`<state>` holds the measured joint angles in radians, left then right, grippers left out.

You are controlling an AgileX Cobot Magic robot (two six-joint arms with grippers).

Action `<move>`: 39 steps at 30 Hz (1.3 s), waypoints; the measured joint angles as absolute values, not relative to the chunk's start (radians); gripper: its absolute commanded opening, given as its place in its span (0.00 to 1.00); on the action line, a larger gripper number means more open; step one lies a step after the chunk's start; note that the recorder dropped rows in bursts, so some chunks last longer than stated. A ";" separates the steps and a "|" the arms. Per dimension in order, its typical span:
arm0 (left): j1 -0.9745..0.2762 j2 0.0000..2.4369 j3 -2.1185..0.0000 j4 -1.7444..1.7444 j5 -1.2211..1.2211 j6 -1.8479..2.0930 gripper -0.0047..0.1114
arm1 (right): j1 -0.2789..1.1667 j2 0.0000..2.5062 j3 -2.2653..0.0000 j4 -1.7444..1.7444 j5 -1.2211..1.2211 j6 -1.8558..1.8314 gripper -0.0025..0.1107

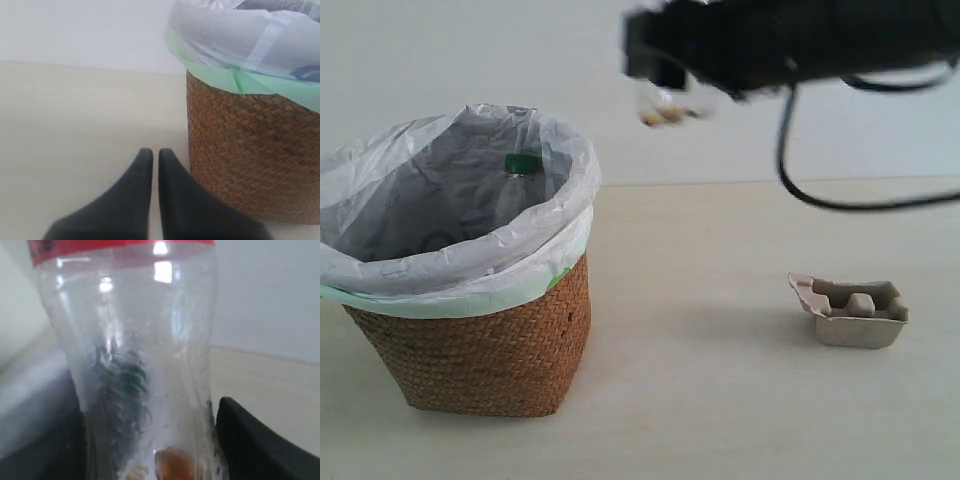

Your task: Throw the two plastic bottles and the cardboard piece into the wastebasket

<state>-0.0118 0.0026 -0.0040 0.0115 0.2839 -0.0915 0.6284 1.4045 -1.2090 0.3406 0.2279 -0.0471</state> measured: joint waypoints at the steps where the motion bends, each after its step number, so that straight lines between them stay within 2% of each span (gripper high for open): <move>1: -0.012 0.003 -0.004 0.012 0.284 -0.091 0.07 | 0.706 1.446 -1.385 0.380 0.313 -0.050 0.64; 2: -0.012 0.003 -0.004 0.012 0.284 -0.091 0.07 | 0.729 1.463 -1.451 0.395 0.350 -0.050 0.76; 3: -0.012 0.003 -0.004 0.012 0.284 -0.091 0.07 | 0.741 1.480 -1.510 0.407 0.383 -0.044 0.81; 5: -0.012 0.003 -0.004 0.012 0.284 -0.091 0.07 | 0.753 1.518 -1.621 0.397 0.456 0.000 0.77; 6: -0.012 0.003 -0.004 0.012 0.284 -0.091 0.07 | 0.753 1.535 -1.656 0.363 0.491 0.036 0.73; 7: -0.012 0.003 -0.004 0.012 0.284 -0.091 0.07 | 0.753 1.549 -1.677 0.309 0.523 0.089 0.64; 9: -0.012 0.003 -0.004 0.012 0.284 -0.091 0.07 | 0.739 1.584 -1.686 0.150 0.617 0.191 0.57; 14: -0.012 0.003 -0.004 0.012 0.284 -0.091 0.07 | 0.698 1.604 -1.686 0.000 0.686 0.242 0.57; 23: -0.012 0.003 -0.004 0.012 0.284 -0.091 0.07 | 0.489 1.583 -1.686 -0.247 0.994 0.274 0.57; 30: -0.012 0.003 -0.004 0.012 0.284 -0.091 0.07 | 0.377 1.583 -1.686 -0.278 1.176 0.256 0.57; 33: -0.012 0.003 -0.004 0.012 0.284 -0.091 0.07 | 0.359 1.590 -1.677 -0.278 1.209 0.243 0.57; 39: -0.012 0.003 -0.004 0.012 0.284 -0.091 0.07 | 0.358 1.682 -1.500 -0.267 1.221 0.012 0.57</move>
